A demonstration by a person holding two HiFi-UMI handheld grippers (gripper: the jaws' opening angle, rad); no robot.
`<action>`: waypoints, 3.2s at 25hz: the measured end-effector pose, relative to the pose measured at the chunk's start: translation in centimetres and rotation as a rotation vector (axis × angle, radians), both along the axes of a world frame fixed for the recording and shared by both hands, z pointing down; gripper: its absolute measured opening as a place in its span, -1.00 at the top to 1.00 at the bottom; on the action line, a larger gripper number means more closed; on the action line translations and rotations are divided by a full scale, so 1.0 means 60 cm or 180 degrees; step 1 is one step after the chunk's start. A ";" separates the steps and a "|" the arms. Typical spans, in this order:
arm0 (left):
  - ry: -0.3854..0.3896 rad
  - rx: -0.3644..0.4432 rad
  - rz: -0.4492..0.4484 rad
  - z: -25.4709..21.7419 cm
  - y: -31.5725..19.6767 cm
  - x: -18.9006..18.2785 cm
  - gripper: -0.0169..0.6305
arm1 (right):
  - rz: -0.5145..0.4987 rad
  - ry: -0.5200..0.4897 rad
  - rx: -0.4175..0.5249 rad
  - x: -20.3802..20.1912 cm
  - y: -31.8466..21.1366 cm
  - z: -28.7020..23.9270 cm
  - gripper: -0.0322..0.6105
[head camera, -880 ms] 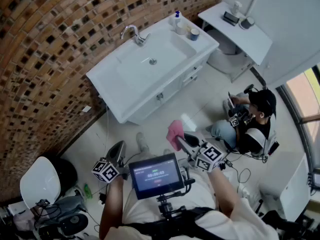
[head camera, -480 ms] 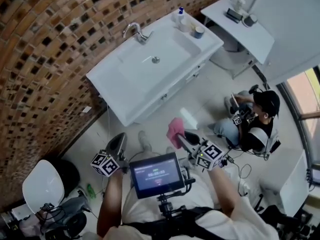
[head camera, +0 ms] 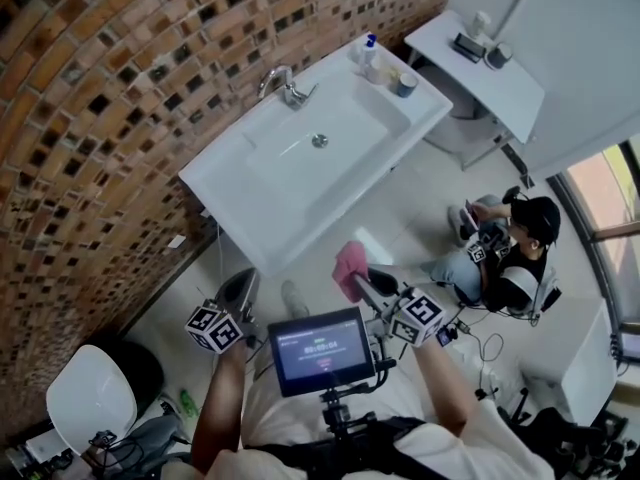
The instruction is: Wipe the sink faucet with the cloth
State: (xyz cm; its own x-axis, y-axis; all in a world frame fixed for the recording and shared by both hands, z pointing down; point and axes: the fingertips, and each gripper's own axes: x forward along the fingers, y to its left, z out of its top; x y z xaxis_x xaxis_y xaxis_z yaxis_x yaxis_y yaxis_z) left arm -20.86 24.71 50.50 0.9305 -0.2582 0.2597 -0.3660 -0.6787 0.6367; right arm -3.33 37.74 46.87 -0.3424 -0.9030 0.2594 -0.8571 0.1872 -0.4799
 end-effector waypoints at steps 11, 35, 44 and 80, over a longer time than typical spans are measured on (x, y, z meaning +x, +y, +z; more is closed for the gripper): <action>0.0063 0.0074 0.0336 0.001 -0.104 0.006 0.94 | 0.0262 0.0205 -0.0059 -0.023 -0.089 -0.011 0.65; 0.0241 0.0100 0.0761 -0.007 -0.210 0.091 0.94 | 0.0716 0.0214 -0.0004 0.026 -0.211 -0.011 0.65; 0.0074 0.0048 0.0428 -0.001 -0.279 0.161 0.94 | 0.0344 0.0051 -0.0164 0.118 -0.328 0.024 0.65; -0.0334 -0.0159 -0.0456 0.062 -0.394 0.318 0.94 | -0.0649 0.0143 -0.0488 0.325 -0.582 0.179 0.65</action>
